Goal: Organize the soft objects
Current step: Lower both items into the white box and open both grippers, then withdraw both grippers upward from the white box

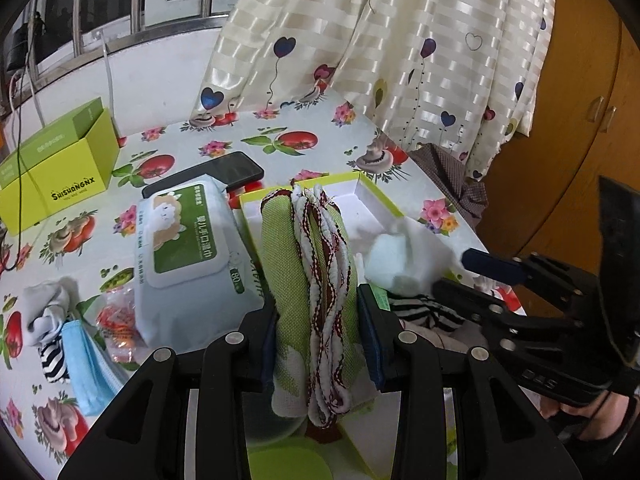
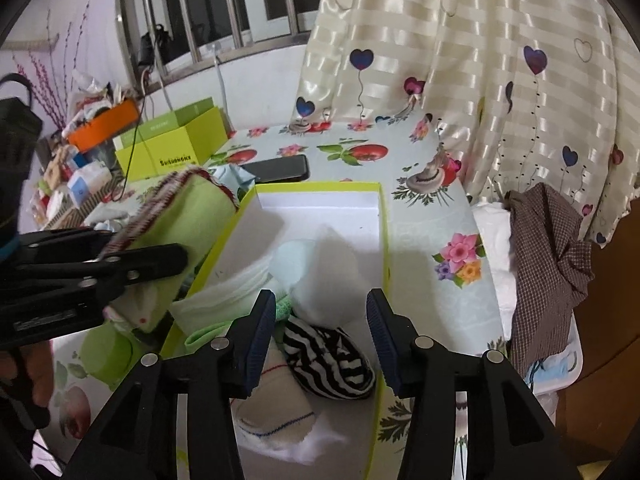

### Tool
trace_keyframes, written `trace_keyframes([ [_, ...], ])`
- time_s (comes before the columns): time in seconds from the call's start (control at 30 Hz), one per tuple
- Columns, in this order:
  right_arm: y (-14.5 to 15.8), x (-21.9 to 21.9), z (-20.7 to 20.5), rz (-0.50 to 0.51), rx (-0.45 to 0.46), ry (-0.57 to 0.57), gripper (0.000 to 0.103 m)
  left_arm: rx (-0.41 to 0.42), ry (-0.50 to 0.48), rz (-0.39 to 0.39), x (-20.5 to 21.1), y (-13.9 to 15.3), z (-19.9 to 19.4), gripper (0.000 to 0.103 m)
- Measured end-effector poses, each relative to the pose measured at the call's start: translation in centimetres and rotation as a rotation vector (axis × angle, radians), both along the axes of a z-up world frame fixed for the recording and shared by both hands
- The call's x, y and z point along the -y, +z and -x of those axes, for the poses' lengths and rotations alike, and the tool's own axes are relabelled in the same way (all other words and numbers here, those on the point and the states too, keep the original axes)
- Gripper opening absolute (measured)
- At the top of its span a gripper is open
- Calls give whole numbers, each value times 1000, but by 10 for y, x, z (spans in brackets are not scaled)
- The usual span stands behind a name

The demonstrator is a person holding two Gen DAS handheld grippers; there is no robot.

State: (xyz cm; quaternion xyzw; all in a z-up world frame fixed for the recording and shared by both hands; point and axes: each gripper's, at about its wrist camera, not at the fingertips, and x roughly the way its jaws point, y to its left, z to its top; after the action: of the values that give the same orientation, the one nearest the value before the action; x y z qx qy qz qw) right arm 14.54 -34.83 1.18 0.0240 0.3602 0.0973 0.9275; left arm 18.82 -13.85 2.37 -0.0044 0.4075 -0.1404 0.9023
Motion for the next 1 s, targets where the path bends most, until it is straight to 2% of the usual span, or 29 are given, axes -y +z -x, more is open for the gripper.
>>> trace_keyframes([
  [0.27, 3, 1, 7, -16, 10, 8, 47, -41, -31, -14, 9, -14, -21, 40],
  [0.4, 3, 1, 8, -25, 11, 13, 47, -34, -29, -19, 11, -15, -25, 42],
  [0.5, 3, 1, 9, -27, 11, 14, 47, -37, -23, 9, 8, -14, -27, 47],
  [1.0, 2, -17, 13, -42, 7, 64, 47, -45, -60, 143, -10, 0, -18, 47],
])
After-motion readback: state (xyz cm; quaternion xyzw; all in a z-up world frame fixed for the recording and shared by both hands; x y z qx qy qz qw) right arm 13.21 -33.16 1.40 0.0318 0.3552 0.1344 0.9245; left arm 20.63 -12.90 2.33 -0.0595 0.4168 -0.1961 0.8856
